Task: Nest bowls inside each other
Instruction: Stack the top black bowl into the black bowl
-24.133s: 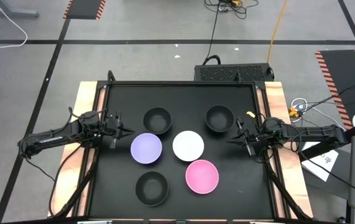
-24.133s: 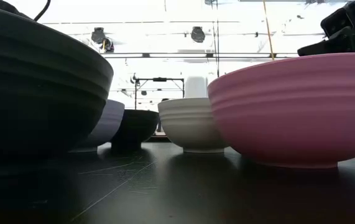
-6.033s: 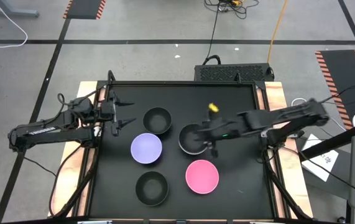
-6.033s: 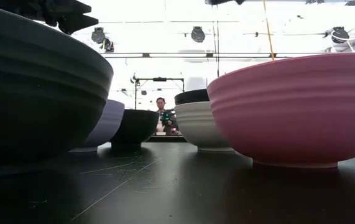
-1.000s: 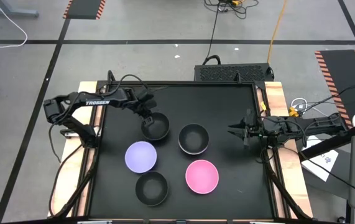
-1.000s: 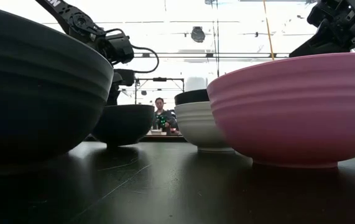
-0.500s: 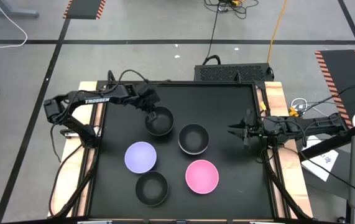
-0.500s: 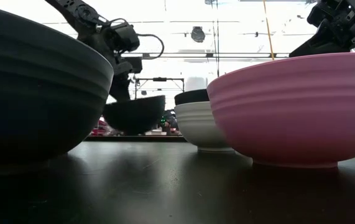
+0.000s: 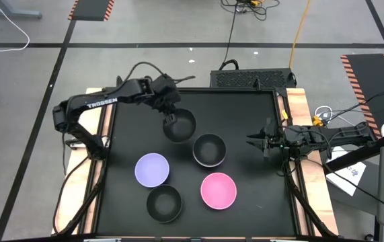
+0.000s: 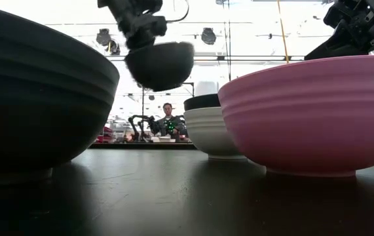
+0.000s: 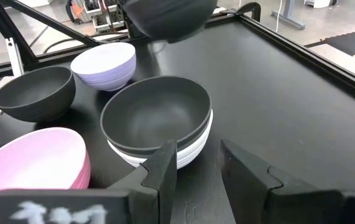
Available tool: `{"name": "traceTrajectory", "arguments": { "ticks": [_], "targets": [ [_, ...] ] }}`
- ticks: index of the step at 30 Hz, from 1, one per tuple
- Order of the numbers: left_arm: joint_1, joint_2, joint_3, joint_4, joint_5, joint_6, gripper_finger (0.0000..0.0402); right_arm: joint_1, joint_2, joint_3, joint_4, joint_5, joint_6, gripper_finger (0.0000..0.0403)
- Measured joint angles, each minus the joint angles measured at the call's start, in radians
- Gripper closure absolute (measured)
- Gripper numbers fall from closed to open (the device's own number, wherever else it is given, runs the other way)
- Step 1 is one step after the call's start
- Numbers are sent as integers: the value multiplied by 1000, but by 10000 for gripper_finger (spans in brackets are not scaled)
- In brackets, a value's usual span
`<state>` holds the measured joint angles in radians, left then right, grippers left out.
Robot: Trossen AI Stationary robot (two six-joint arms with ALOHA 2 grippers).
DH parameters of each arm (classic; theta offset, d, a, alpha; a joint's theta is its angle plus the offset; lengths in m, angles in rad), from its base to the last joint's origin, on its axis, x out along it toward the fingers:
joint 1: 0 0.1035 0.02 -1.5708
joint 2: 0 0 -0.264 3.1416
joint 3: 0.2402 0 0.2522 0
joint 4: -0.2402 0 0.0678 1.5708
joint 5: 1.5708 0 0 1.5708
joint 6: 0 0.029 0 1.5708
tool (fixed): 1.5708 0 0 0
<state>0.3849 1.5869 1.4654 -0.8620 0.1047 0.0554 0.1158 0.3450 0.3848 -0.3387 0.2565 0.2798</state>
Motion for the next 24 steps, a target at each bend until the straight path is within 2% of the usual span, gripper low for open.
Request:
{"name": "traceTrajectory", "arguments": {
  "ticks": [11, 18, 24],
  "targets": [
    [-105, 228, 290, -91, 0, -7, 397, 0, 0, -50, 28, 0, 0, 289],
    [-159, 354, 410, -148, 2, 3, 397, 0, 0, -50, 35, 0, -9, 289],
    [-191, 408, 486, -173, -4, 11, 397, 0, 0, -50, 35, 0, -20, 289]
  ]
}}
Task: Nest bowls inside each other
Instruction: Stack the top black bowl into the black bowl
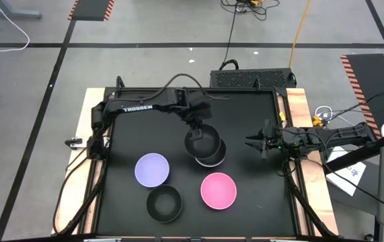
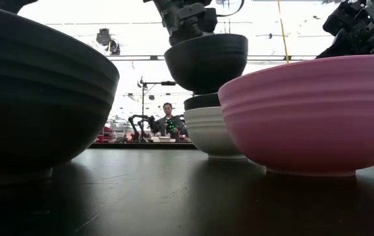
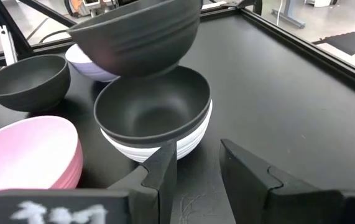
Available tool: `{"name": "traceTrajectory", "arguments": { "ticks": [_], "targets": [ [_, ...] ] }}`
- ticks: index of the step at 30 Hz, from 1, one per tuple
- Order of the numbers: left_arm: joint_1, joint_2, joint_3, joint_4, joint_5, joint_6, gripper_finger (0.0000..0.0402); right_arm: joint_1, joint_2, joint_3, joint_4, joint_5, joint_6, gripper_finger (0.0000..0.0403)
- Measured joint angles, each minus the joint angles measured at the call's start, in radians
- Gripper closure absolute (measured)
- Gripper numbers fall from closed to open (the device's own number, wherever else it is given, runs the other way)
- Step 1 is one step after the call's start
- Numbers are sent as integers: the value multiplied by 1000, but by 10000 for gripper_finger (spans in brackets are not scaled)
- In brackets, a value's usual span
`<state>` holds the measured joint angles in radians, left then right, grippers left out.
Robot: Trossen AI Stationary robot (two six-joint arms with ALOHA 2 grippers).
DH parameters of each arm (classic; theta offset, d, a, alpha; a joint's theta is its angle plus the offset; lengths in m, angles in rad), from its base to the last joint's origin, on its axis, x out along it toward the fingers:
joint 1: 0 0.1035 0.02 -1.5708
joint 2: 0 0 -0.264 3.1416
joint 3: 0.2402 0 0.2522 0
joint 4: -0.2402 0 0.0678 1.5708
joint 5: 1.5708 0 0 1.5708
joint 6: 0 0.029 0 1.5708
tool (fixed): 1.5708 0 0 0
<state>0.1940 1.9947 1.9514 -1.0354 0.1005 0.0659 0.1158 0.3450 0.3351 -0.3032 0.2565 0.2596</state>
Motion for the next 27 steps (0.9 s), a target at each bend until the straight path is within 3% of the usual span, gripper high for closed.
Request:
{"name": "traceTrajectory", "arguments": {
  "ticks": [12, 20, 27],
  "targets": [
    [-4, -2, 5, 33, 5, -19, 397, 0, 0, 0, 34, 0, -15, 289],
    [18, -2, 5, 43, 82, -22, 397, 0, 0, 0, 42, 0, -22, 289],
    [13, -2, 5, 45, 87, -25, 397, 0, 0, 0, 46, 1, -37, 289]
  ]
}}
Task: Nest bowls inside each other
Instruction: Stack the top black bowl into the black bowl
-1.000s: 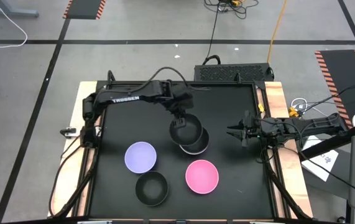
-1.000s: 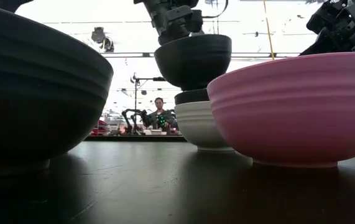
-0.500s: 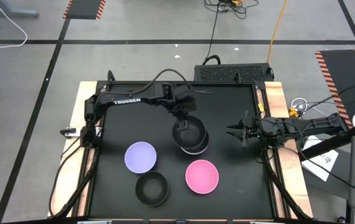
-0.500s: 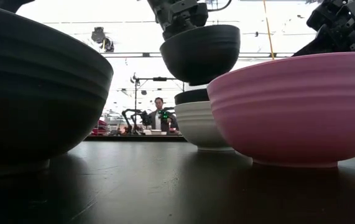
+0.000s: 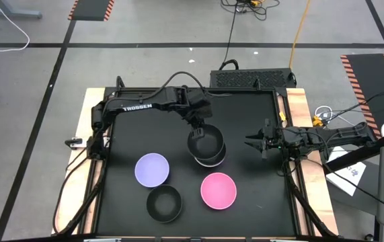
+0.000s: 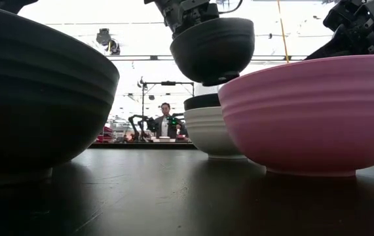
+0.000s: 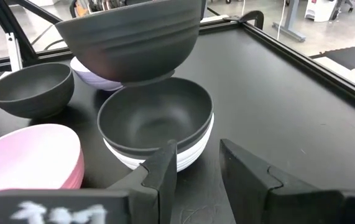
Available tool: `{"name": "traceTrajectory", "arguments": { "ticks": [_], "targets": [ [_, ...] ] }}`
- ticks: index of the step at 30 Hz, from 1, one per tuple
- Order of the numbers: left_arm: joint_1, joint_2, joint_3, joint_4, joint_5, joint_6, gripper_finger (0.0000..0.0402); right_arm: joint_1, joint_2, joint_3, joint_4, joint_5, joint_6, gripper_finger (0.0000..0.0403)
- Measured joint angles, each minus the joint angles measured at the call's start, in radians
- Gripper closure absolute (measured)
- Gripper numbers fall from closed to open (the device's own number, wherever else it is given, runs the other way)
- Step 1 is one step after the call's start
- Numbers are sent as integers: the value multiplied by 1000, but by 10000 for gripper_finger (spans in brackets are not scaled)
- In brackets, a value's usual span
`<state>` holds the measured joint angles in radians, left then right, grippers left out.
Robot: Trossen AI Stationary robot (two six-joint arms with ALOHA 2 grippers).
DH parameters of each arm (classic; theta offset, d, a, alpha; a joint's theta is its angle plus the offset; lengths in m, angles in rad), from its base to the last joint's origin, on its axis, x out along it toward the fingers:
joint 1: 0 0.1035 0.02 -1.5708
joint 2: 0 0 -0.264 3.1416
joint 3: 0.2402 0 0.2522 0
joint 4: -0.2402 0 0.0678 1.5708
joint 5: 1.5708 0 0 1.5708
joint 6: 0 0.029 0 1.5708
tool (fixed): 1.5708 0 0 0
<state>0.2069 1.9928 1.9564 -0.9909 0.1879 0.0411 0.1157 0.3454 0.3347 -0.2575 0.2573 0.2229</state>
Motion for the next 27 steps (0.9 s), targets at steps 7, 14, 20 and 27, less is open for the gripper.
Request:
{"name": "traceTrajectory", "arguments": {
  "ticks": [7, 14, 20, 27],
  "targets": [
    [-34, 58, 0, -10, -4, 11, 397, 0, 0, 0, -1, 0, 2, 289],
    [-47, 100, -1, -26, -63, 14, 397, 0, 1, 0, -3, 1, 7, 289],
    [-55, 118, -1, -14, -102, 20, 397, 0, 3, -1, -2, 1, 3, 289],
    [-58, 154, -1, -7, -101, 26, 397, 0, 3, -1, -2, 1, 1, 289]
  ]
}}
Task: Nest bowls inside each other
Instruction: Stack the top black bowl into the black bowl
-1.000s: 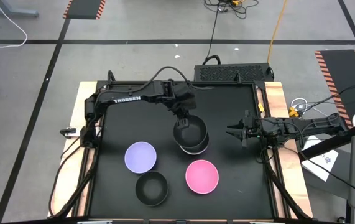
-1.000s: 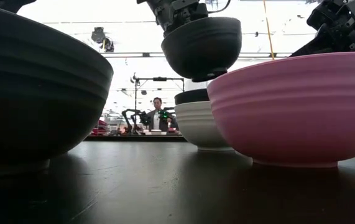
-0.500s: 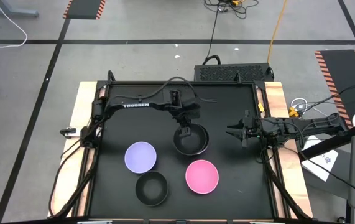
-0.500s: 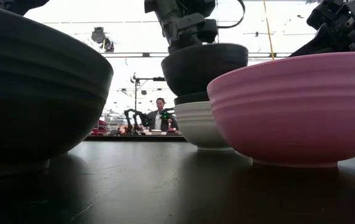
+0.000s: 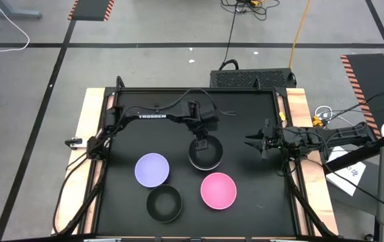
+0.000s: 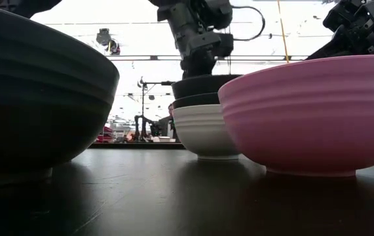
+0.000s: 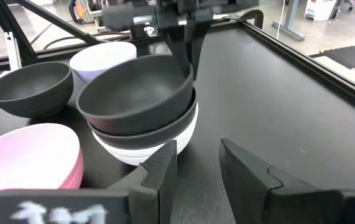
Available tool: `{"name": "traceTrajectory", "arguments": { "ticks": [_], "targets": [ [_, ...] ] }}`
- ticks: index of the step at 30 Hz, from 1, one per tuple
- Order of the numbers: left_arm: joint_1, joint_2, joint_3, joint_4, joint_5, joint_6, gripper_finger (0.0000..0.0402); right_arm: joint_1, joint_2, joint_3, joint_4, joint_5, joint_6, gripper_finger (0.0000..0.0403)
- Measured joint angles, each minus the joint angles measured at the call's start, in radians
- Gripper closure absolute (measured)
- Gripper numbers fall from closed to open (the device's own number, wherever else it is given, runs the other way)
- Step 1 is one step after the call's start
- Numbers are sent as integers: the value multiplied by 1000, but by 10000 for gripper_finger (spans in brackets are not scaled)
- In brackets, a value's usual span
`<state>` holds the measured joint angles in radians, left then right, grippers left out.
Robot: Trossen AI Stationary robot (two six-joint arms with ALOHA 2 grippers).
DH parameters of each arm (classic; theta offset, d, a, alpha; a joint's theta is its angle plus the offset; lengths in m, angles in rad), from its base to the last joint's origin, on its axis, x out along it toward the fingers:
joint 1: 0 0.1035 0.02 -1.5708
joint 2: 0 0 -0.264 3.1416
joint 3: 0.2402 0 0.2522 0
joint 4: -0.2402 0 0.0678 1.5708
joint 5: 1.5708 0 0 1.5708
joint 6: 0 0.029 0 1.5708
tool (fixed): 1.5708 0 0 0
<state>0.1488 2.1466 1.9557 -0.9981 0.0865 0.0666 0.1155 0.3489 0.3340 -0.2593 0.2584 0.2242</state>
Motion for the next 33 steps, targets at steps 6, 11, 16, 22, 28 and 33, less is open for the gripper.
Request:
{"name": "traceTrajectory", "arguments": {
  "ticks": [6, 11, 16, 22, 28, 33],
  "targets": [
    [-8, 34, 2, -7, 3, -5, 397, 0, 0, 0, -2, -1, 2, 289],
    [-17, 37, 3, -38, -4, -16, 397, 0, 0, 0, -7, -1, 3, 289],
    [-25, 31, 3, -74, -27, -23, 397, 0, 0, 0, -7, -1, 3, 289],
    [-26, 29, 0, -119, -72, -40, 397, 0, 0, -9, 2, -2, 22, 289],
    [-26, 29, 0, -130, -81, -46, 397, 0, -1, -39, 6, -2, 31, 289],
    [-26, 29, -1, -136, -89, -47, 397, 0, -2, -40, 13, -2, 37, 289]
  ]
}}
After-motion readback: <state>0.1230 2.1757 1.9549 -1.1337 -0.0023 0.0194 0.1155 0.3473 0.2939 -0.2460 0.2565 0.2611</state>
